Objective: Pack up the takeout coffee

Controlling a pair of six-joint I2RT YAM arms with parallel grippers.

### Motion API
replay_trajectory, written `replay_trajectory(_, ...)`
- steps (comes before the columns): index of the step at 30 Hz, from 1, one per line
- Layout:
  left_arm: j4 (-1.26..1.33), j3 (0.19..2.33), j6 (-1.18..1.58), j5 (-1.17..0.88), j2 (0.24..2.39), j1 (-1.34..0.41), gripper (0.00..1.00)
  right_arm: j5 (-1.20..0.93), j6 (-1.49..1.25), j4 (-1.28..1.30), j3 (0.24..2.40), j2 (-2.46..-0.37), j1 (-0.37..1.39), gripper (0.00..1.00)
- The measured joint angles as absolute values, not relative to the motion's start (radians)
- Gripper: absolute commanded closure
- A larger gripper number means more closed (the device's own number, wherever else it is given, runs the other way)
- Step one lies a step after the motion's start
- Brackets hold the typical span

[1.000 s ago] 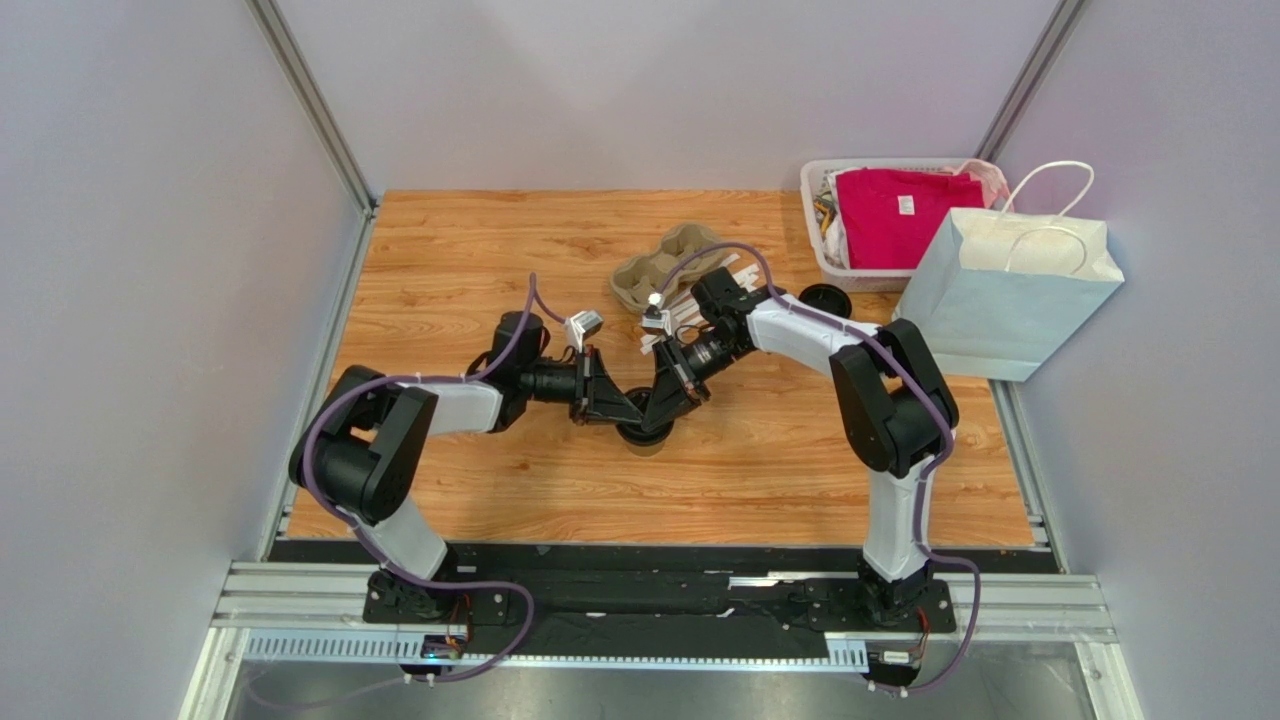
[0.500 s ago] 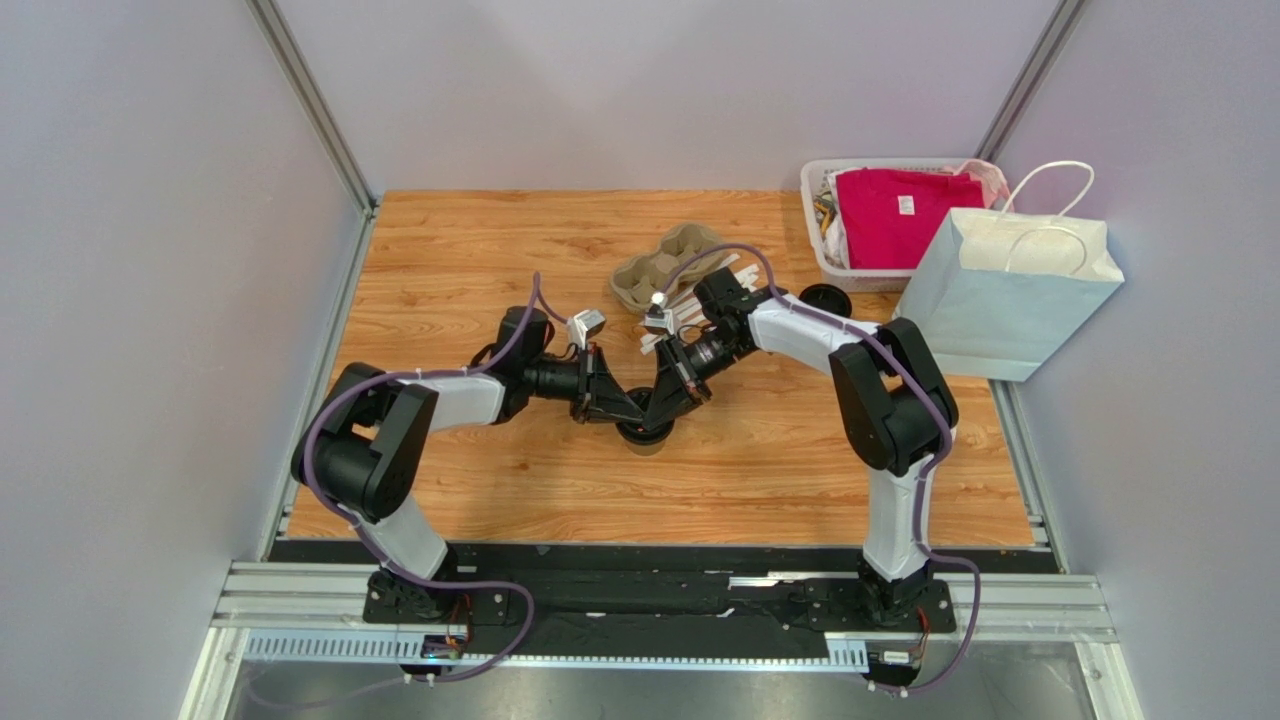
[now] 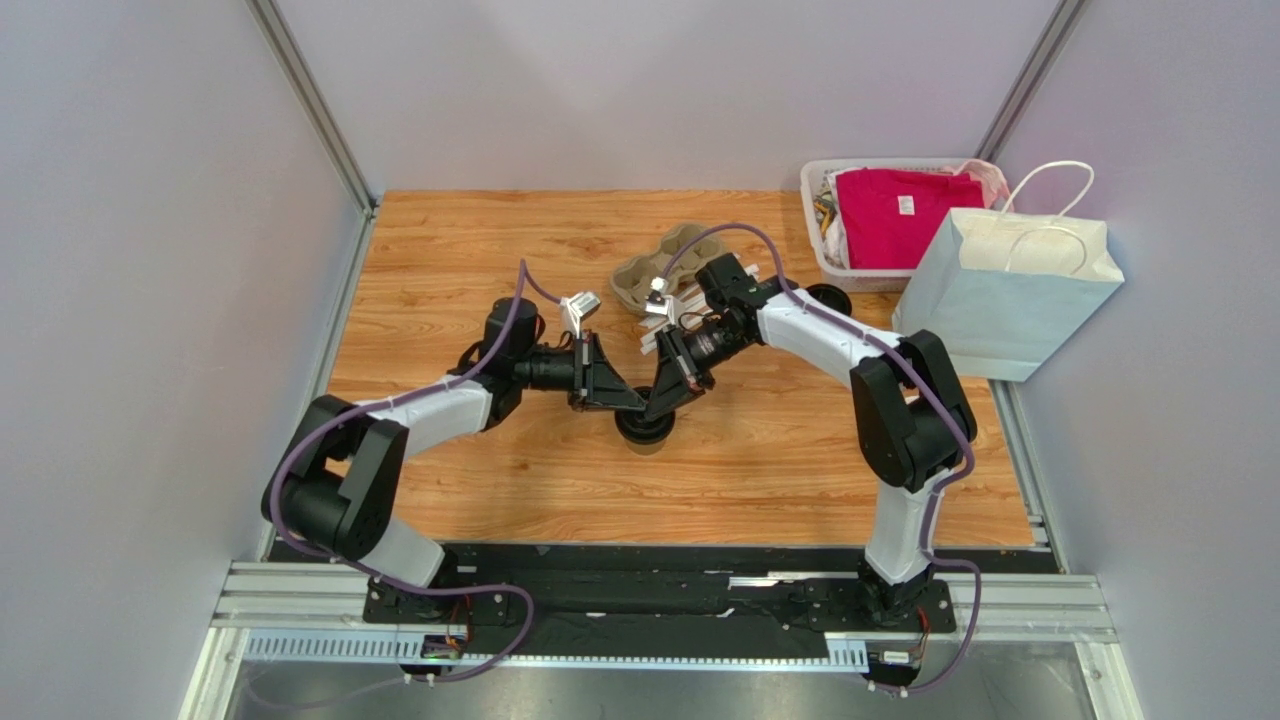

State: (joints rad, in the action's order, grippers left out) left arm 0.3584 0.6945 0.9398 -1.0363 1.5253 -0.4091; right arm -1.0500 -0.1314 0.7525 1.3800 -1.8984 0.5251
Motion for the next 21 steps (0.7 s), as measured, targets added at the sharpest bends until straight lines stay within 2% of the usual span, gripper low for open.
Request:
replay_trajectory(9,0.364,0.674,0.931,-1.022,1.499,-0.454,1.0,-1.06,-0.194,0.711,1.381,-1.878,0.525,1.0)
replay_trajectory(21,0.269,0.706,0.847,-1.002,1.608,-0.457,1.0,-1.031,-0.218,0.685,1.379,-1.943,0.52,1.0)
